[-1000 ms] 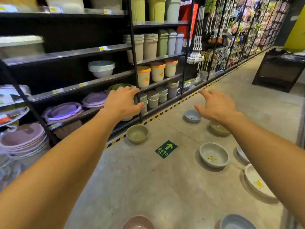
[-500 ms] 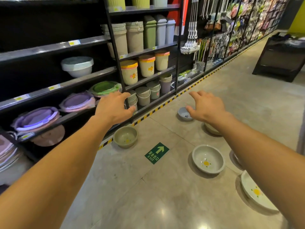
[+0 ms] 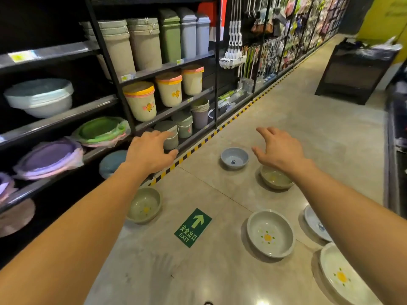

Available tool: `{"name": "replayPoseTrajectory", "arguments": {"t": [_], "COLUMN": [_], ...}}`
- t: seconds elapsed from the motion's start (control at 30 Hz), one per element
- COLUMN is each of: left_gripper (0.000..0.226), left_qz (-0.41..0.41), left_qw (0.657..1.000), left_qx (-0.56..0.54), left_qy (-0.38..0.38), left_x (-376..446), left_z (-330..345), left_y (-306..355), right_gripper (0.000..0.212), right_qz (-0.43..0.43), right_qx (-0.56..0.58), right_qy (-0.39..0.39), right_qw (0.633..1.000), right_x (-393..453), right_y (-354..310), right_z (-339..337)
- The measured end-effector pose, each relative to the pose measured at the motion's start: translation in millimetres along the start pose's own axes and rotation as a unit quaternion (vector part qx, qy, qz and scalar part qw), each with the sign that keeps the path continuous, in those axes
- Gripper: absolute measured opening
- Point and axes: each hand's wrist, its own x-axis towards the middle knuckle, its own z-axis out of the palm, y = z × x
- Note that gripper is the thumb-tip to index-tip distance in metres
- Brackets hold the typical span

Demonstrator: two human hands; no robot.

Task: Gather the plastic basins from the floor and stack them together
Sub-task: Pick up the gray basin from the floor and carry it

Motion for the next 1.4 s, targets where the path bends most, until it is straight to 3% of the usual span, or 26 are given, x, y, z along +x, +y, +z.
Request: {"name": "replayPoseTrajectory", "arguments": {"t": [0.37, 1.0, 1.4], "left_gripper": [0.066, 0.065, 0.065], "left_qz": [0.054, 0.068, 0.072], "left_qw": [0.998, 0.994, 0.983], "left_qx": [-0.018, -0.027, -0.097], "left_qy": [-0.022, -0.08, -0.14], "left_x": [221, 581, 833], "left_z": [61, 210, 354], "left_y": [-3, 76, 105], "right_gripper": [0.065, 0.063, 0.064], "right_qz": [0.05, 0.068, 0.117], "right_qx": [-0.013, -0.016, 0.006], "right_qy": [-0.011, -0.068, -0.126], "right_qw": [0.999, 0.995, 0.985], "right_x": [186, 519, 728], "right_y": [35, 173, 246], "right_z": [46, 175, 304]}}
